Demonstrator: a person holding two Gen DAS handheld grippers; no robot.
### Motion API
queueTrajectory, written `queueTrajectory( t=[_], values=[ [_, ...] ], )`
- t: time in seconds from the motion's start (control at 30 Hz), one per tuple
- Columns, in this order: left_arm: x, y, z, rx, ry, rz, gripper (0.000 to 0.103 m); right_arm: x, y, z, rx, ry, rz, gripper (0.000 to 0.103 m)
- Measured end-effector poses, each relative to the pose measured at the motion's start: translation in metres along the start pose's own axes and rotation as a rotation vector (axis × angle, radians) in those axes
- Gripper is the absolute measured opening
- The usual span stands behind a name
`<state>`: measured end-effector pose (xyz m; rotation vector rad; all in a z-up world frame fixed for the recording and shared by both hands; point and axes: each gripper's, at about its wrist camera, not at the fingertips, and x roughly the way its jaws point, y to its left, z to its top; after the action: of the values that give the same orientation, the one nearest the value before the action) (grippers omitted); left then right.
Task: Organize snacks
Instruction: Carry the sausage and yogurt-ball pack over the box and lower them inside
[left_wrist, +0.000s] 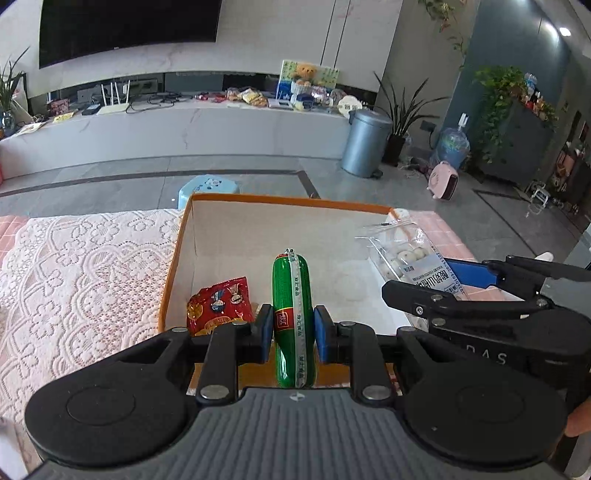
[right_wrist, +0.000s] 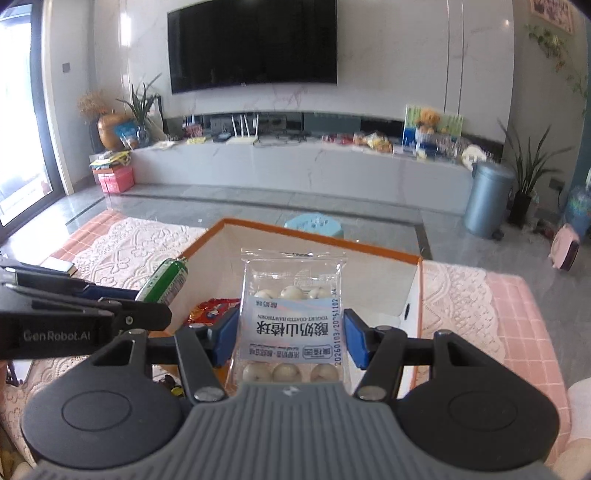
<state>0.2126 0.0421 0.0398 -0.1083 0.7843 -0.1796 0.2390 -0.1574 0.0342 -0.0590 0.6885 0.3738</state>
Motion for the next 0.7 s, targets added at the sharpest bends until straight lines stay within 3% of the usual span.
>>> queueTrajectory(
  t=[0.4, 0.7],
  values=[
    [0.067, 0.010, 0.011, 0.006, 0.116, 0.025, 0.025, 0.091, -0.016, 0.000, 0.040, 0.195, 0.001, 0.058],
    [0.103, 0.008, 0.007, 0.040, 0.231, 0.048, 0.025, 0.134, -0.027, -0.009, 0.011, 0.345, -0.011, 0.058]
  ],
)
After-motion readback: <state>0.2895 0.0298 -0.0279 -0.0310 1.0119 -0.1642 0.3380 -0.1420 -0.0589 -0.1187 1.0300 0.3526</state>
